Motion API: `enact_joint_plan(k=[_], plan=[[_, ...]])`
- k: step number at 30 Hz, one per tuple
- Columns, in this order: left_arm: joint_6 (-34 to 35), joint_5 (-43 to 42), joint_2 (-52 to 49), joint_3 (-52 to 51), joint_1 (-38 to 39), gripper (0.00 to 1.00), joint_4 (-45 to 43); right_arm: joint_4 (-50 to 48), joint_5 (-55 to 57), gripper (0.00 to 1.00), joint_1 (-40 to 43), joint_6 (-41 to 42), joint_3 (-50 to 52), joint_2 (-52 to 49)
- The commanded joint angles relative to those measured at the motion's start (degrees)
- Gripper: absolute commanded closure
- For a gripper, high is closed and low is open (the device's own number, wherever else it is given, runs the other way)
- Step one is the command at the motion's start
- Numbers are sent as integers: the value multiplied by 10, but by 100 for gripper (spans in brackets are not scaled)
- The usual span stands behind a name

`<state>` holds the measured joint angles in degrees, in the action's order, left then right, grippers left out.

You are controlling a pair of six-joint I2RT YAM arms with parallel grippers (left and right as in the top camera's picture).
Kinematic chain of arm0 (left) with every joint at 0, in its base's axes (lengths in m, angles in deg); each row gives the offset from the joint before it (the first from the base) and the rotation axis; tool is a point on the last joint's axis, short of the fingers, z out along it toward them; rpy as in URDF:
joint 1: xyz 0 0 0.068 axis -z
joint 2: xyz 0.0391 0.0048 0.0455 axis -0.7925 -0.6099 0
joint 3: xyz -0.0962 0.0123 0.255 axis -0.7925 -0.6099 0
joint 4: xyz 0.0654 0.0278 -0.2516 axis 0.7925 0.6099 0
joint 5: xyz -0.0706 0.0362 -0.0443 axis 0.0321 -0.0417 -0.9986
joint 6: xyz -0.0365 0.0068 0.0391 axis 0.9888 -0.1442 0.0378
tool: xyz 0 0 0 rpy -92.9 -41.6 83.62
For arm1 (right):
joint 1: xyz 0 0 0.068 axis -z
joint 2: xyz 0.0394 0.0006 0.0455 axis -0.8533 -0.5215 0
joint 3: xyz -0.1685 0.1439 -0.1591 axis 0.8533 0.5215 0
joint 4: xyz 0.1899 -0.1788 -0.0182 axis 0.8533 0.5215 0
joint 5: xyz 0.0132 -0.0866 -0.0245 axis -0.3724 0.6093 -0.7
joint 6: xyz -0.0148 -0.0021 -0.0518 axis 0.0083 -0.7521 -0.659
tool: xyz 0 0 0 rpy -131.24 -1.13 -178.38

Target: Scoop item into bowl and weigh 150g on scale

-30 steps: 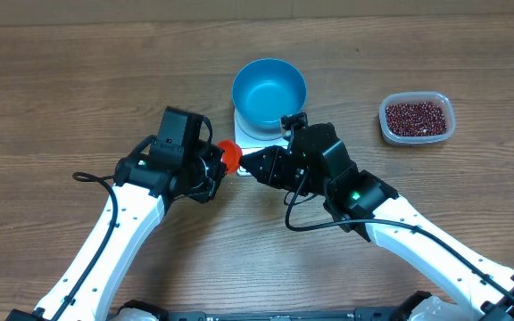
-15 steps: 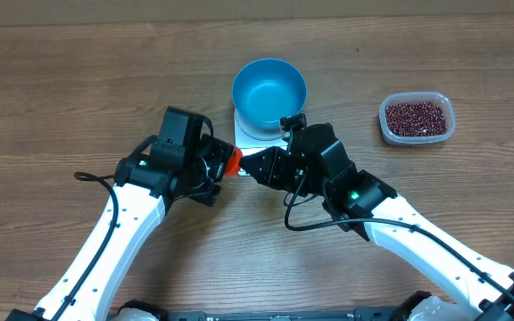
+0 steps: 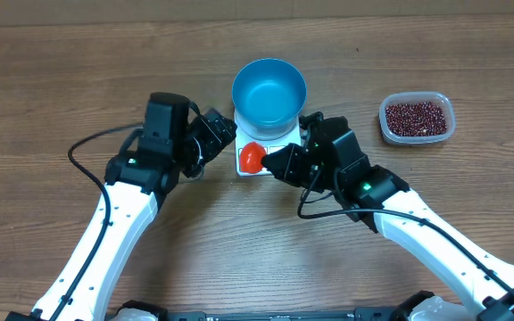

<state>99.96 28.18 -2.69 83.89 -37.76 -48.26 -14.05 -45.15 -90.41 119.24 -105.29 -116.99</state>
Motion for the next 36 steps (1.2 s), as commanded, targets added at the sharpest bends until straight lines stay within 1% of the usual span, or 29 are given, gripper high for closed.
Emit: enact_joint_plan(k=[1, 5, 7, 11, 12, 15, 17, 20, 23, 27, 29, 32, 33, 34, 36], plan=[[-141, -68, 17, 6, -13, 14, -16, 21, 0, 96, 23, -48, -12, 52], [-241, -141, 26, 7, -24, 14, -26, 95, 0, 96, 73, -87, -12, 113], [-274, -161, 29, 7, -26, 14, -28, 136, 0, 96, 96, -113, -16, 144], [-307, -172, 31, 7, -23, 18, -21, 247, 0, 96, 153, -177, -42, 211], [-327, -170, 31, 7, -18, 20, -12, 289, 0, 96, 176, -192, -54, 231], [-347, -156, 31, 7, 1, 20, 2, 357, 17, 96, 223, -202, -70, 270], [-347, -138, 31, 7, 20, 19, 6, 380, 28, 96, 254, -215, -70, 296], [-347, -111, 31, 7, 59, 19, 6, 400, 28, 96, 292, -261, -71, 325], [-347, -70, 30, 7, 100, 19, 6, 416, 28, 96, 326, -289, -78, 334], [-346, 8, 21, 7, 161, 20, 5, 403, 28, 96, 365, -306, -82, 335], [-329, 41, 9, 7, 188, 22, 3, 390, 28, 96, 377, -307, -82, 335], [-282, 83, -18, 7, 216, 29, -1, 375, 30, 96, 389, -306, -82, 330], [-269, 93, -29, 7, 222, 33, -3, 372, 31, 96, 391, -306, -82, 329], [-259, 101, -41, 7, 226, 37, -6, 370, 34, 96, 393, -306, -82, 327], [-240, 111, -67, 7, 231, 50, -15, 369, 40, 96, 396, -307, -82, 326]])
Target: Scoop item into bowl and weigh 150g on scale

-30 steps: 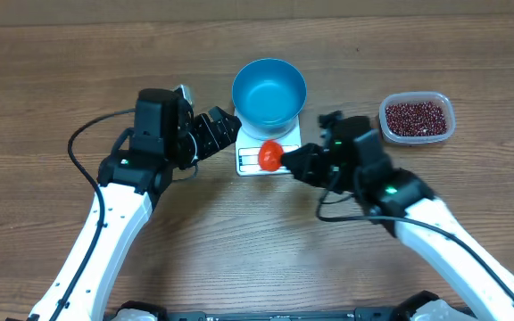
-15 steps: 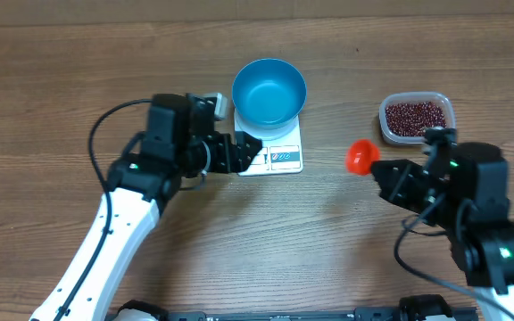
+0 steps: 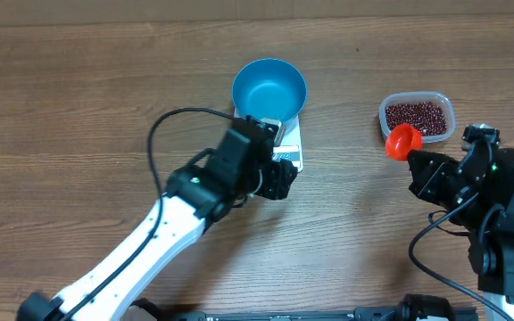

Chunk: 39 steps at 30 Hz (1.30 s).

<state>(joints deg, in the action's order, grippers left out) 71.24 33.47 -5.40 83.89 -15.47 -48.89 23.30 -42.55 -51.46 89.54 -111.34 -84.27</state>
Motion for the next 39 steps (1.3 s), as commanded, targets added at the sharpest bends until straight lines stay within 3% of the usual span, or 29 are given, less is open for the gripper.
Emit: enact_joint_plan(k=[1, 3, 5, 14, 23, 39], plan=[[55, 61, -54, 7, 9, 57, -15, -5, 19, 96, 6, -10, -21, -2], [70, 62, -80, 7, 10, 83, -33, -5, 29, 96, 6, -9, -21, -3], [82, 62, -107, 7, 10, 96, -57, -5, 34, 96, 6, -9, -21, -4], [89, 122, -184, 7, 10, 96, -149, -5, 45, 96, 6, -9, -21, -7], [89, 189, -218, 7, 10, 96, -184, 3, 71, 96, 6, -9, -21, -8], [67, 216, -272, 7, 10, 96, -231, 1, 82, 96, 6, -9, -21, -8]])
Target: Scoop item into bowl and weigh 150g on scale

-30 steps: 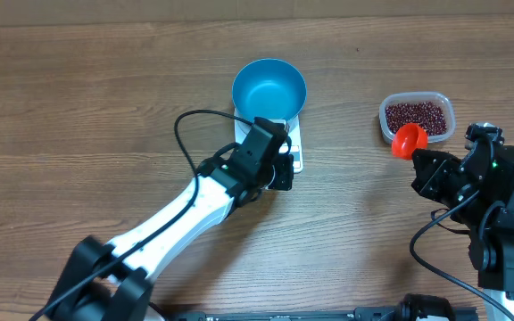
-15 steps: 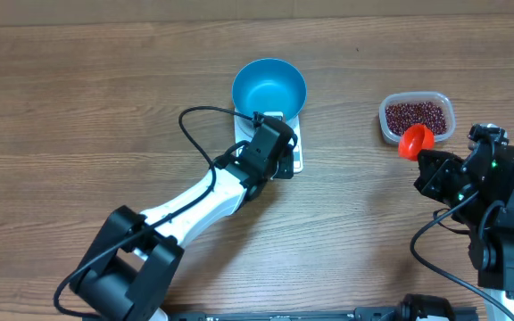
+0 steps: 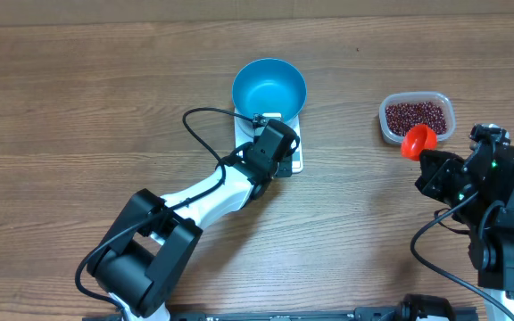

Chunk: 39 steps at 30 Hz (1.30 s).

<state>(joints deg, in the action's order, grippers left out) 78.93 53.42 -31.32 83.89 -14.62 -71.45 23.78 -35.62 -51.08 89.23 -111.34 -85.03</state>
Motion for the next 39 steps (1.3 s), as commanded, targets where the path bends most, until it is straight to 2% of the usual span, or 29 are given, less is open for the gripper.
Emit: enact_joint_plan(k=[1, 39], plan=[[-10, 16, -13, 7, 1, 96, -6, -4, 14, 96, 3, -6, -21, 0], [-3, 11, -57, 7, 1, 96, -8, -2, 14, 96, 3, -6, -21, 0]])
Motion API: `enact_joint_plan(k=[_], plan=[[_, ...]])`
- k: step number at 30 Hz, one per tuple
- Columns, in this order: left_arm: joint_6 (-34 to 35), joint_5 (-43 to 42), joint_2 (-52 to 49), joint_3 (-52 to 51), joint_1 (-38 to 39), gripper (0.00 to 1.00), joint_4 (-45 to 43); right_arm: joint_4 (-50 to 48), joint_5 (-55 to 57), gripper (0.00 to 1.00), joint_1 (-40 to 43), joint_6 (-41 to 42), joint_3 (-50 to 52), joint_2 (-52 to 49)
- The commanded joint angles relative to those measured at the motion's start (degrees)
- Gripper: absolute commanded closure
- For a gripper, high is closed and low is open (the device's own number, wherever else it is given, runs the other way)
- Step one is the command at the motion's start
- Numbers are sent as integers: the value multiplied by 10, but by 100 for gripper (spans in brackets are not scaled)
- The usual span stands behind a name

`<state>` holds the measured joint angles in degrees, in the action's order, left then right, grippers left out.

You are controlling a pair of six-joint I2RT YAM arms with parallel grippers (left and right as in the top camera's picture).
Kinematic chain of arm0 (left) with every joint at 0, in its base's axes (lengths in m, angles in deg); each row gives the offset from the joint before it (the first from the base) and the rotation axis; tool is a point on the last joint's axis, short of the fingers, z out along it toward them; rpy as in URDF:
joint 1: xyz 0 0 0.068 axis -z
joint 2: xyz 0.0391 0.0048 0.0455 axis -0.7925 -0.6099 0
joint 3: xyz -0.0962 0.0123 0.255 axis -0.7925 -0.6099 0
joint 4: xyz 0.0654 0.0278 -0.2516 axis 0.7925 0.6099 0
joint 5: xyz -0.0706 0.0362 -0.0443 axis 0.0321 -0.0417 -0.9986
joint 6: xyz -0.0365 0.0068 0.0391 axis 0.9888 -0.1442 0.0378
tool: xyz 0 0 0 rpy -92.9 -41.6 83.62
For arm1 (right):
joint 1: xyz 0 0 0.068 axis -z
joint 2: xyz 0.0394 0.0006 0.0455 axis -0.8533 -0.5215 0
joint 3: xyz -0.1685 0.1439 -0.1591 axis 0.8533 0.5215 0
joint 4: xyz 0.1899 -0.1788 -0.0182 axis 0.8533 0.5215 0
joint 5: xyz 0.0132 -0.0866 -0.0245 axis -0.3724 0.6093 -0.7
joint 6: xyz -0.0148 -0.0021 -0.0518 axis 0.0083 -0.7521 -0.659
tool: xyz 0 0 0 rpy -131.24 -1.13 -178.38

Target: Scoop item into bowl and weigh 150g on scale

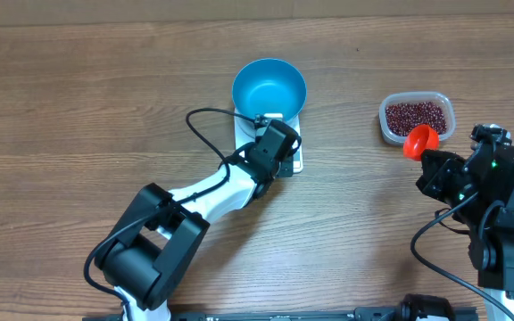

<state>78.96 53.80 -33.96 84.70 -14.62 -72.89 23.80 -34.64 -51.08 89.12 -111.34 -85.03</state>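
The blue bowl (269,92) stands empty on the far end of the white scale (295,152). My left gripper (281,143) reaches in from the lower left and sits over the scale's near end, its fingers hidden under the wrist. My right gripper (432,163) is at the right side, shut on the handle of the red scoop (420,140). The scoop's cup hangs at the near edge of the clear container of red beans (417,117).
A black cable (205,134) loops off the left arm just left of the scale. The brown wooden table (78,107) spreads around, with its far edge along the top of the view.
The left arm's lower links have shifted a little while its gripper stays over the scale's near end. The red scoop has moved very slightly right at the container's edge.
Both grippers were first at the scale, with the red scoop at its near end by the right gripper. Then the right gripper held the scoop beside the bean container and the left gripper was at the scale's front. Both have stayed about there since.
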Motion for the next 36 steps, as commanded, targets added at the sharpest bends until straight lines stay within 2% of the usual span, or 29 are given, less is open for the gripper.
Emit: enact_joint_plan(k=[1, 6, 9, 23, 28, 36], plan=[[-3, 7, -30, -2, 1, 96, 8, -2, 4, 96, 3, -5, -21, 0], [-5, 5, -23, -1, 1, 96, 14, -7, 4, 96, 3, -5, -21, 0], [-34, -10, 10, -1, 1, 96, 15, -11, 4, 96, 3, 4, -21, 0], [-59, -108, 258, -1, 1, 96, 98, -21, 4, 96, 3, 8, -21, 0], [-60, -102, 259, -1, 1, 96, 127, -18, 4, 96, 3, 8, -21, -1], [-72, -89, 179, -1, 1, 96, 115, -15, 4, 96, 3, 8, -21, -11]])
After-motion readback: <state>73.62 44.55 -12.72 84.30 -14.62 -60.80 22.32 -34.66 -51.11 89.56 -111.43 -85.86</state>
